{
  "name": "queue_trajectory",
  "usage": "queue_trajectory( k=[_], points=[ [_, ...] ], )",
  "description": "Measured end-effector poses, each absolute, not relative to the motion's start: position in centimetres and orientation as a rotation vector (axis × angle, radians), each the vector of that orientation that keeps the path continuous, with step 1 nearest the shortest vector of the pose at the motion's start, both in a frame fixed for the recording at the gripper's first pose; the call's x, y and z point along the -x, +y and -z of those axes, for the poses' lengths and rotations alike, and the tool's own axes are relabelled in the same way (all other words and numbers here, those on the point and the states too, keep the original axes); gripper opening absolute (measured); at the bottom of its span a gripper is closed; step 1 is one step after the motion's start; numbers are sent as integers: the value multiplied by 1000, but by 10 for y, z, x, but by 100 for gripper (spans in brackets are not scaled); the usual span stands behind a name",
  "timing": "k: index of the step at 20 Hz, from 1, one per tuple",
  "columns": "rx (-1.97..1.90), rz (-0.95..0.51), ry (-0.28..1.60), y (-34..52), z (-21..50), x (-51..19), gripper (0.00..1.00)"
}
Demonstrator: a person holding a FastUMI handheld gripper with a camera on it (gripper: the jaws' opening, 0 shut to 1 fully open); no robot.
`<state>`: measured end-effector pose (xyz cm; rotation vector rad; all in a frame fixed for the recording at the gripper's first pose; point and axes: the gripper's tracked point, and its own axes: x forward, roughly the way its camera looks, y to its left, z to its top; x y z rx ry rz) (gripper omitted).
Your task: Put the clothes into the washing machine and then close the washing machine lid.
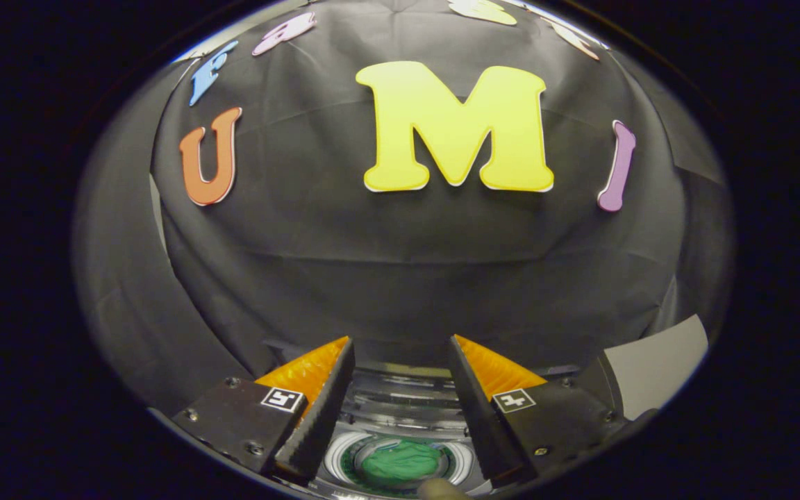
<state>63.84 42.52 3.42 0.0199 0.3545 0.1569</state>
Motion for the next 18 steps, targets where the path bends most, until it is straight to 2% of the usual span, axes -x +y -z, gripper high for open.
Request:
queue_trajectory(
  k=[9, 18],
  points=[
    [-43, -79, 466, 422, -5, -693, 85],
    [-93, -55, 569, 415, 28, -696, 85]
  ],
)
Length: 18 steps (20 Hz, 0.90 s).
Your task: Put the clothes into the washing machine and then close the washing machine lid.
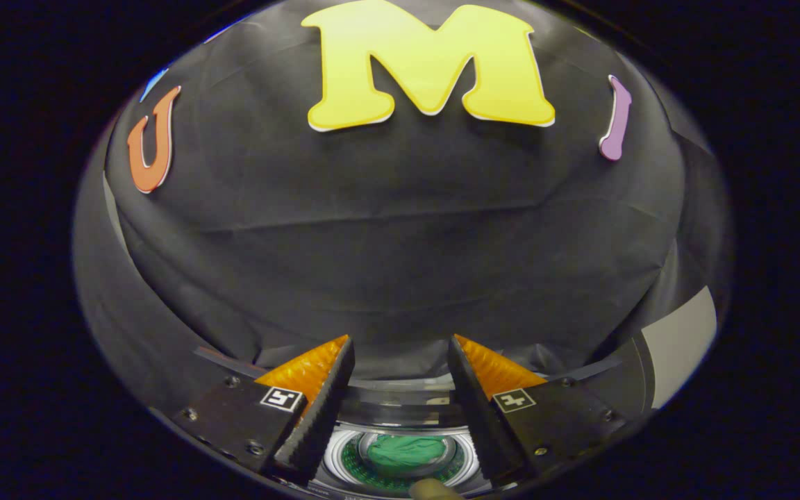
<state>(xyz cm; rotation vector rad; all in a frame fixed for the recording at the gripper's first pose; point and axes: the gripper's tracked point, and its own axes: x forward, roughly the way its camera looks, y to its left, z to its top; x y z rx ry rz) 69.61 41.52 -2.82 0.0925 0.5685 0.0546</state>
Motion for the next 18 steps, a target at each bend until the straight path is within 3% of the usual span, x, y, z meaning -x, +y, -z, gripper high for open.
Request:
queue_trajectory(
  k=[18],
  points=[
    [-69, -73, 483, 416, 36, -629, 87]
  ],
)
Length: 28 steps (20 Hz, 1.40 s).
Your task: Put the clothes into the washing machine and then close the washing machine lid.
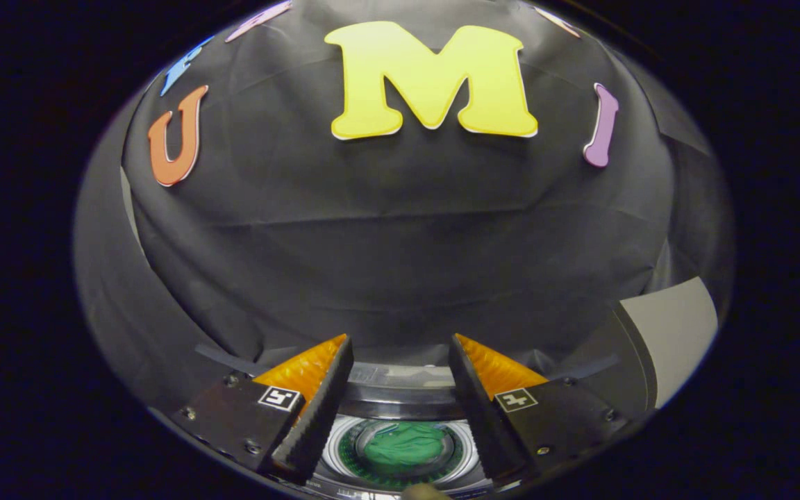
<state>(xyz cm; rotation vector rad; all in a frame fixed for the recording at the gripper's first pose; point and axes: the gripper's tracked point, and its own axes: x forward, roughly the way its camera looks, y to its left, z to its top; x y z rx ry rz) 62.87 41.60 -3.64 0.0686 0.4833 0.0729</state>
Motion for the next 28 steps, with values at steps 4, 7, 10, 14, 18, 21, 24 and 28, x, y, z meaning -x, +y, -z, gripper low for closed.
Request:
queue_trajectory(
  k=[4, 7, 10, 14, 18, 21, 24, 28],
  points=[
    [-83, -87, 467, 417, 42, -608, 87],
    [-75, -97, 465, 416, 48, -594, 87],
    [-68, -91, 467, 413, 56, -577, 90],
    [-56, -107, 507, 413, 77, -545, 95],
    [-29, -119, 548, 412, 99, -518, 96],
    [-9, -128, 565, 411, 107, -507, 96],
    [-11, -128, 567, 409, 105, -499, 96],
    [-14, -136, 561, 406, 102, -488, 96]
  ],
)
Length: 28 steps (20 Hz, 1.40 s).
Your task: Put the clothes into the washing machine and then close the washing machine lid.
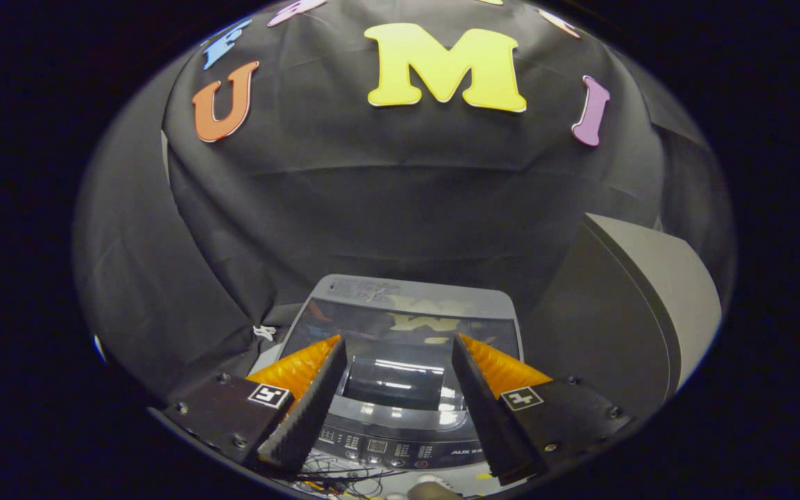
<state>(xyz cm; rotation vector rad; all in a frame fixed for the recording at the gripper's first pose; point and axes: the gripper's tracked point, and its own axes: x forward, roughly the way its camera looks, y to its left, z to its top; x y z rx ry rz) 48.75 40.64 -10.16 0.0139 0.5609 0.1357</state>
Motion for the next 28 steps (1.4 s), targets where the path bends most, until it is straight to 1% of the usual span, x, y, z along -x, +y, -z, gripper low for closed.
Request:
queue_trajectory(
  k=[6, 13, 18, 21, 24, 28],
  points=[
    [-51, -149, 497, 390, 70, -451, 96],
    [-43, -174, 298, 327, -12, -373, 96],
    [-52, -142, 171, 251, -64, -311, 96],
    [-39, -115, 109, 197, -83, -267, 97],
    [-39, -85, 54, 137, -86, -218, 97],
    [-78, -46, 22, 64, -68, -149, 97]
  ],
)
